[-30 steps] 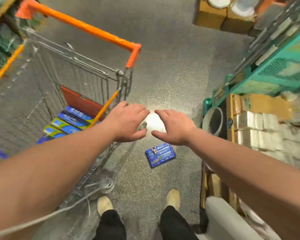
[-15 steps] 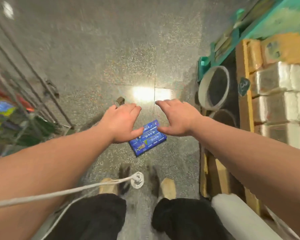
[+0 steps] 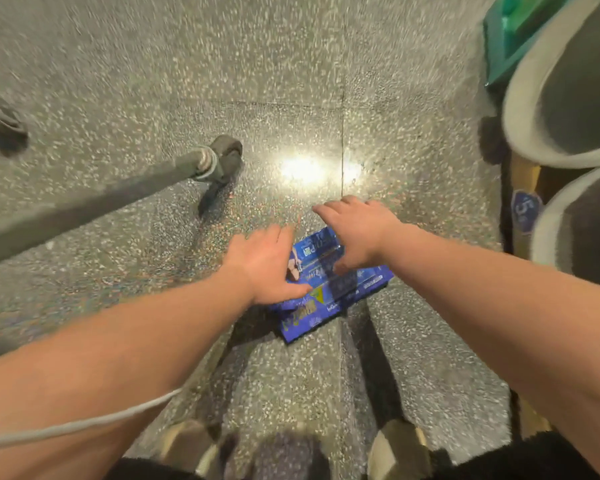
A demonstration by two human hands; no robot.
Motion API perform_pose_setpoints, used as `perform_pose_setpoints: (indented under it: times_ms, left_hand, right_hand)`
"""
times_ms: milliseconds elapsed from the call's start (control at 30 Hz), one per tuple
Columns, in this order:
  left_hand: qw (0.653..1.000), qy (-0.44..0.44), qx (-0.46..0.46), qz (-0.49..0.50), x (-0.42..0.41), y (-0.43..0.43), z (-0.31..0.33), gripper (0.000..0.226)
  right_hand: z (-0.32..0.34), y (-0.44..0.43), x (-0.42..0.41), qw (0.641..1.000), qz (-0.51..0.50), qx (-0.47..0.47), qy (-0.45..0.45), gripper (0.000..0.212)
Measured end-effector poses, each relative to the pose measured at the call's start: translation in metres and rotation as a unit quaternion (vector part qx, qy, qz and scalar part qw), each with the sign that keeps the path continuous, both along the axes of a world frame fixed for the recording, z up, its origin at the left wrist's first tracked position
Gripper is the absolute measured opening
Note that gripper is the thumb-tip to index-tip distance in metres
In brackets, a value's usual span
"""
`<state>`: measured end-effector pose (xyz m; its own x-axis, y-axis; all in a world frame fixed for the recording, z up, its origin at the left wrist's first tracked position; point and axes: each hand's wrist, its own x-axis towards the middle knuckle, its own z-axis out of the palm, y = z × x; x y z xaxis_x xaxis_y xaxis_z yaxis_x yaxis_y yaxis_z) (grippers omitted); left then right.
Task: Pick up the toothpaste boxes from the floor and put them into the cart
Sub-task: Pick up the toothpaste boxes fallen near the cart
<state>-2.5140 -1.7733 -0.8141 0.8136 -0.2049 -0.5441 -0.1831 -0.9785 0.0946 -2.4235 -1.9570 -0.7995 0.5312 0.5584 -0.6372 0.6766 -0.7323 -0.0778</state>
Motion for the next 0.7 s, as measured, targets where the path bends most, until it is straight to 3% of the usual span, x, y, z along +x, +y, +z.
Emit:
perform_pose_setpoints:
  times_ms: [200, 433, 700]
  left_hand:
    - [0.998, 0.045, 0.017, 0.036, -0.007, -0.007, -0.061, 0.144]
    - [0.997, 0.050, -0.003, 0.062, -0.008, -0.017, -0.067, 0.109]
    - [0.989, 0.105, -0.047, 0.095, 0.004, -0.012, -0.055, 0.110]
  right_hand:
    - [-0.058, 0.002, 0.011, 0.999, 0.013, -0.045, 0.026, 0.136]
    - [-0.061, 0.010, 0.014, 0.996, 0.035, -0.077, 0.035, 0.103]
    - [-0.040, 0.014, 0.011, 0.995, 0.026, -0.086, 0.031, 0.088]
